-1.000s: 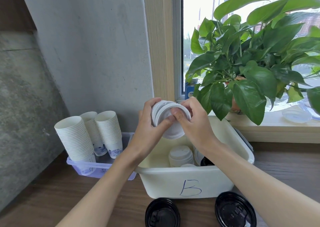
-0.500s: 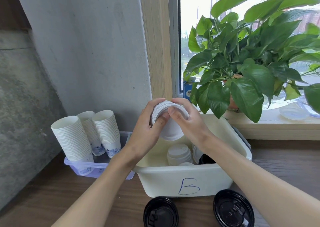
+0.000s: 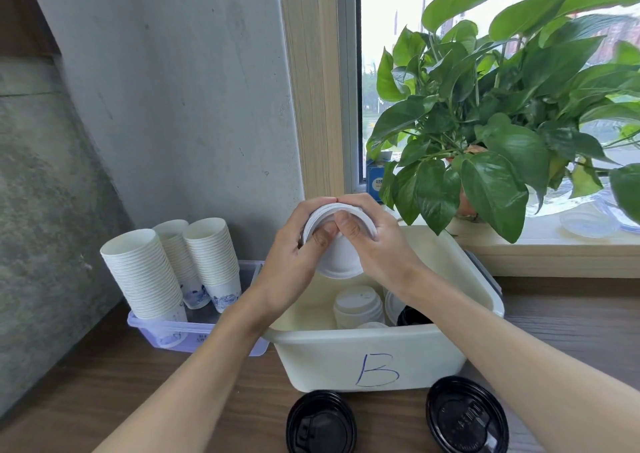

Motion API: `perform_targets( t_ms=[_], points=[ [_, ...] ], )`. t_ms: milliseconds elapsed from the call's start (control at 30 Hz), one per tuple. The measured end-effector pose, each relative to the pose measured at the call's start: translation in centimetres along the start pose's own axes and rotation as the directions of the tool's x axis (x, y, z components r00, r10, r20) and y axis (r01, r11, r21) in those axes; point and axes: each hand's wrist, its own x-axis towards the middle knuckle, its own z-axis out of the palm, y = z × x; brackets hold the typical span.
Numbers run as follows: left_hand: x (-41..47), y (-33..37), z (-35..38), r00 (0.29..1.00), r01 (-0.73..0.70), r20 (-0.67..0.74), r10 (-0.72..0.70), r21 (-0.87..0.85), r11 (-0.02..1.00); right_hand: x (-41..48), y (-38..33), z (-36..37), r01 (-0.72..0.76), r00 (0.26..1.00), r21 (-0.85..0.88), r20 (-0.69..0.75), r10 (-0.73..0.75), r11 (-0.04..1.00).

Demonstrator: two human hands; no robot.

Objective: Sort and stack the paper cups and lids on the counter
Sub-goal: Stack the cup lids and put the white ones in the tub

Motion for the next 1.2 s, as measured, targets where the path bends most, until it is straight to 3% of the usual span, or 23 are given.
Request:
perform_targets(
  t_ms=[233, 533, 1200],
  points=[
    [-0.1, -0.3, -0.1, 0.991, 0.133, 0.013, -0.133, -0.068, 0.989, -0.2, -0.3, -0.1, -0.016, 0.997, 0.055, -0.070, 0.020, 0.998],
    [0.1, -0.1, -0.2, 0.989, 0.147, 0.007, -0.147, -0.069, 0.987, -0.4, -0.9, -1.0, -0.089, 0.996, 0.130, -0.018, 0.092, 0.987],
    [0.0, -0.1, -0.6, 0.987, 0.141, 0.087, -0.137, -0.049, 0.989, -0.2, -0.4, -1.0, 0.031, 0.999, -0.080, -0.020, -0.033, 0.996]
  ],
)
